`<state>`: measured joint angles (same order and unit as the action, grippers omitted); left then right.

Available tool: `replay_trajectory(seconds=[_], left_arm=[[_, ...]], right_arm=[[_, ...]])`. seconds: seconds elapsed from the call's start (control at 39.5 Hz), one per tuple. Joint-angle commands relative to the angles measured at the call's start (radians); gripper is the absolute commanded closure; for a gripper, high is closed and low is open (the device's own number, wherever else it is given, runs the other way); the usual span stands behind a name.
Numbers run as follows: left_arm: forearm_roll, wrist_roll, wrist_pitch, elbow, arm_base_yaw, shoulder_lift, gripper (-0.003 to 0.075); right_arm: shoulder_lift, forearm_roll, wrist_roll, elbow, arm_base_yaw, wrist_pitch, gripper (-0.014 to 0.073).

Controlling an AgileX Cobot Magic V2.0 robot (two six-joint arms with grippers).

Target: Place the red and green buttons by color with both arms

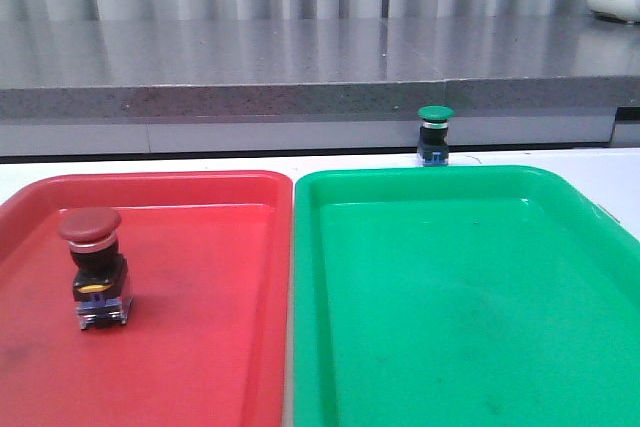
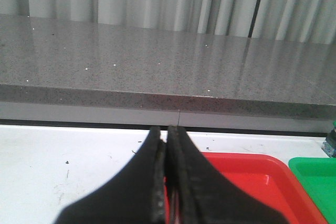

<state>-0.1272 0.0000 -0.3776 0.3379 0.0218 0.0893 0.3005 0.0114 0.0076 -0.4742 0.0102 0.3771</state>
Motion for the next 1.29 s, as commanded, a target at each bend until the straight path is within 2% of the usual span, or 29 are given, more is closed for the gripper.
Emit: replay_trajectory(seconds=[0.0, 0.46, 0.86, 1.26], left_arm=[[-0.002, -0.007, 0.085, 0.024, -0.003, 0.010, 0.0740], [-0.002, -0.007, 0.085, 0.024, -0.003, 0.010, 0.0740], [-0.002, -0.007, 0.085, 0.024, -0.003, 0.010, 0.0740], [-0.002, -0.007, 0.085, 0.024, -0.003, 0.010, 0.0740]], right_arm=[[0.088, -0.002, -0.002, -0.056, -0.005, -0.093, 0.0056], [0.704, 0.009, -0.002, -0.339, 0.002, -0.077, 0.0058], [1.135, 0.022, 0.040, -0.684, 0.208, -0.014, 0.0058], [1.493, 0.021, 0.096, -1.049, 0.243, 0.143, 0.0058]])
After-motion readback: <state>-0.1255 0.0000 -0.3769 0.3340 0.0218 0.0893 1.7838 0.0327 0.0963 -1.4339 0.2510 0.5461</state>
